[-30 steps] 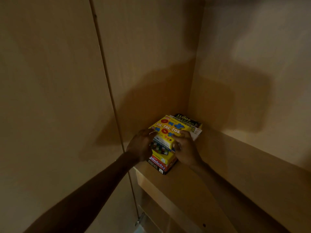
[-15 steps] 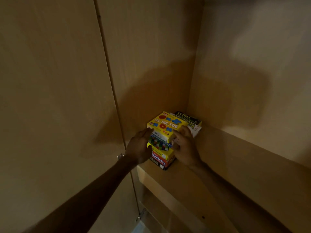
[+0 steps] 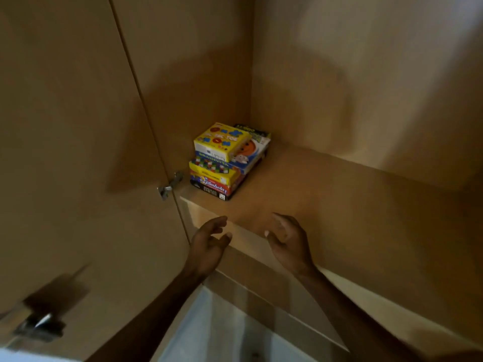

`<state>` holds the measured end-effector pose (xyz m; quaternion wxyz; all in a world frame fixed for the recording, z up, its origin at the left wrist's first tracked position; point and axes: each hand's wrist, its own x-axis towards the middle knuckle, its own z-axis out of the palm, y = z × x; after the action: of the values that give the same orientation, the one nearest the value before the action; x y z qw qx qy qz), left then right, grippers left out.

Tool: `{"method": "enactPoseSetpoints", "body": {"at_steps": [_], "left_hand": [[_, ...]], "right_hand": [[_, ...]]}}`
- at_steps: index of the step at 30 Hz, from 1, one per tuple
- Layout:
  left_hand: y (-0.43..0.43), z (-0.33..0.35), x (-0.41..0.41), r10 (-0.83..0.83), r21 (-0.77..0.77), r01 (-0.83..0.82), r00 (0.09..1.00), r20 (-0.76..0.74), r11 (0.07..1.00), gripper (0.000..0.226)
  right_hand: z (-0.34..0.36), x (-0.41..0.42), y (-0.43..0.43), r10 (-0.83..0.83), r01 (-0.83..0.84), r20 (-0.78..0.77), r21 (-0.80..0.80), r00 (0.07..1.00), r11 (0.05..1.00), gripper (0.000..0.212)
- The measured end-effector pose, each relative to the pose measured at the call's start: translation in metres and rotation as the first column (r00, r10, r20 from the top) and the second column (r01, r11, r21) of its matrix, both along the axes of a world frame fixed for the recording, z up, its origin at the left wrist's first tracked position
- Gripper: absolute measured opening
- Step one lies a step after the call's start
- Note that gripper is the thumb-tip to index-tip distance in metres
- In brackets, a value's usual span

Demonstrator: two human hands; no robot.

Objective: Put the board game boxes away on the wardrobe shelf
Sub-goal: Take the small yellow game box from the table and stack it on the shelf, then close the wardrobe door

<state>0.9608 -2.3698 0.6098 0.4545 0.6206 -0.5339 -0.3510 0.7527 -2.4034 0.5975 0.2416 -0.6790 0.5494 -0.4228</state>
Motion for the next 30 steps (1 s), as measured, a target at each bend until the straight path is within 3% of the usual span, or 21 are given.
{"method": "enactPoseSetpoints", "body": {"at_steps": [5,19,27,30], "left_hand": [[0.074,-0.011,-0.001,-0.099,-0.008,0.098,0.99,-0.105,0.995,0.035],[0.33,0.015,0.027,-0.198,-0.042,0.194,0.973,-0.119,0.98,0.03],[0.434,0.02,-0.085,-0.305,-0.057,0.3,0.943,-0.13,0.952,0.027],[0.475,0.025,-0.153,-0.388,-0.077,0.382,0.916,-0.105,0.921,0.03]], "right_hand": [[-0.008,-0.01,0.092,-0.092,0.093,-0.031,0.039,0.995,0.995,0.047],[0.013,0.02,0.401,-0.196,0.19,0.055,0.092,0.979,0.977,0.046],[0.02,-0.082,0.545,-0.273,0.262,0.084,0.122,0.958,0.957,0.041],[0.029,-0.142,0.602,-0.332,0.328,0.028,0.108,0.943,0.939,0.039]]}}
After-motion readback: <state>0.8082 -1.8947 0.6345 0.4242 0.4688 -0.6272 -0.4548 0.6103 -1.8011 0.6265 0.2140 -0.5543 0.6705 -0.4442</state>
